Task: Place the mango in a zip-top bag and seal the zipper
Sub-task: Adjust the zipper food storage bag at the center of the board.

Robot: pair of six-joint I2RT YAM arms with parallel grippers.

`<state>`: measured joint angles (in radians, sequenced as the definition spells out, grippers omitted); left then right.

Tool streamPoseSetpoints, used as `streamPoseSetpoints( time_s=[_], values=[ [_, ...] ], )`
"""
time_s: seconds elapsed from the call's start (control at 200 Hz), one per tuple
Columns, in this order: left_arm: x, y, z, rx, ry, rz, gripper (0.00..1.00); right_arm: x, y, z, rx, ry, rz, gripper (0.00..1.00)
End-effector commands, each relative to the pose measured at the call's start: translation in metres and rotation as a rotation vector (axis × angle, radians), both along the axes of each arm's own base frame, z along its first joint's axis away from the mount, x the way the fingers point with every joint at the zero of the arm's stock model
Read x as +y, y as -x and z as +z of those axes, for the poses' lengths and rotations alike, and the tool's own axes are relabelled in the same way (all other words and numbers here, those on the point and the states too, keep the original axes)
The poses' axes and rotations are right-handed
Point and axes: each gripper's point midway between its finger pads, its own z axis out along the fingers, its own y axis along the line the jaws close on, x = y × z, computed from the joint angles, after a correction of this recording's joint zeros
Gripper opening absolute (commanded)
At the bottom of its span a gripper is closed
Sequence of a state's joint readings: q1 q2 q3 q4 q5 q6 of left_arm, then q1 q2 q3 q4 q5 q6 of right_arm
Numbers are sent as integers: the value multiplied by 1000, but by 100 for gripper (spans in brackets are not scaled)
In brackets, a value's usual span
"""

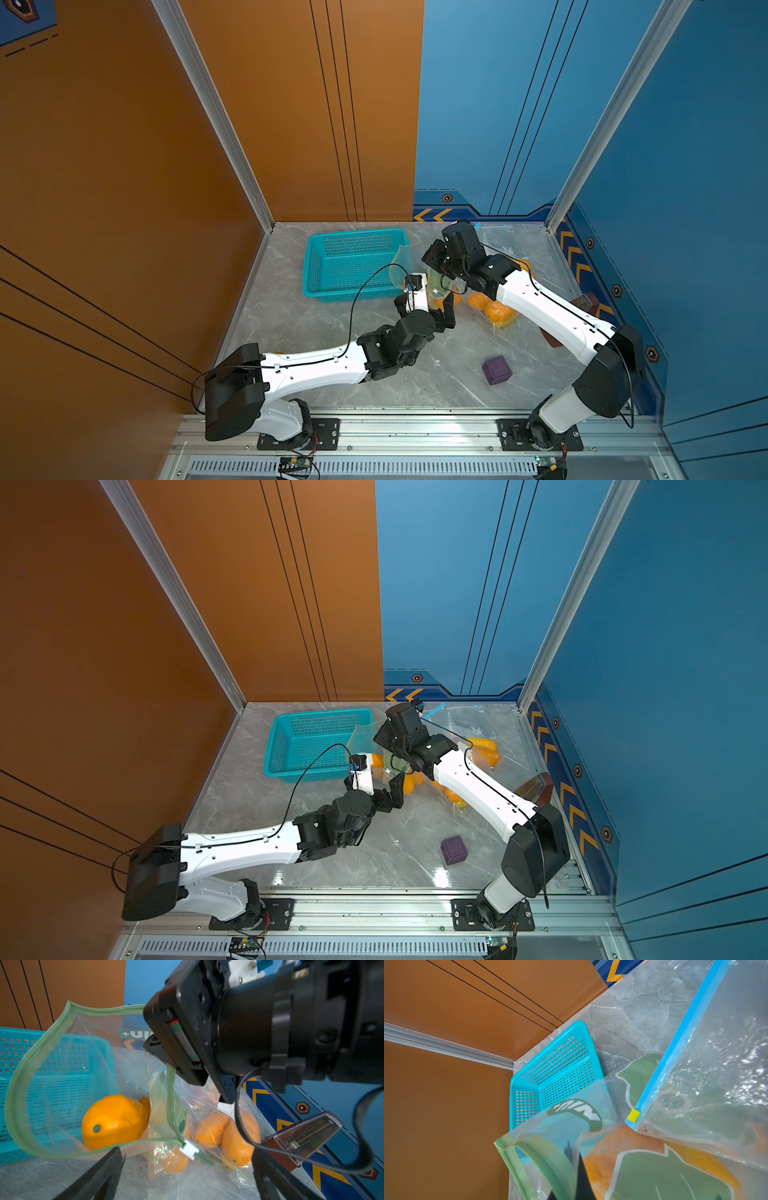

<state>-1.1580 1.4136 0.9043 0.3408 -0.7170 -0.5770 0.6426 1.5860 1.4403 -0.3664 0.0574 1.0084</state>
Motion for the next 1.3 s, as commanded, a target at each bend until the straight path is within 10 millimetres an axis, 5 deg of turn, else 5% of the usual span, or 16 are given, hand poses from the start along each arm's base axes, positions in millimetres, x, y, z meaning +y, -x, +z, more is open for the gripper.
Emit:
streamPoseSetpoints(
  time_s=[0.0,0.1,0.465,0.596,0.691,1.296],
  values=[
    [7,-10,5,-22,-6,83,98,-3,1,20,-51,-35,-24,0],
    [12,-14,-3,-8,-3,107,98,-2,1,23,-60,-37,-17,0],
    [23,-33,-10,11,-18,106,29,3,0,24,-66,-12,18,0],
    [15,-32,-8,1,-53,37,20,3,1,29,-73,33,41,0],
    [8,-31,0,-29,-95,-27,3,3,1,31,-75,65,61,0],
    [2,-19,72,-217,-164,-344,0,-25,21,56,-105,132,112,9]
  ],
)
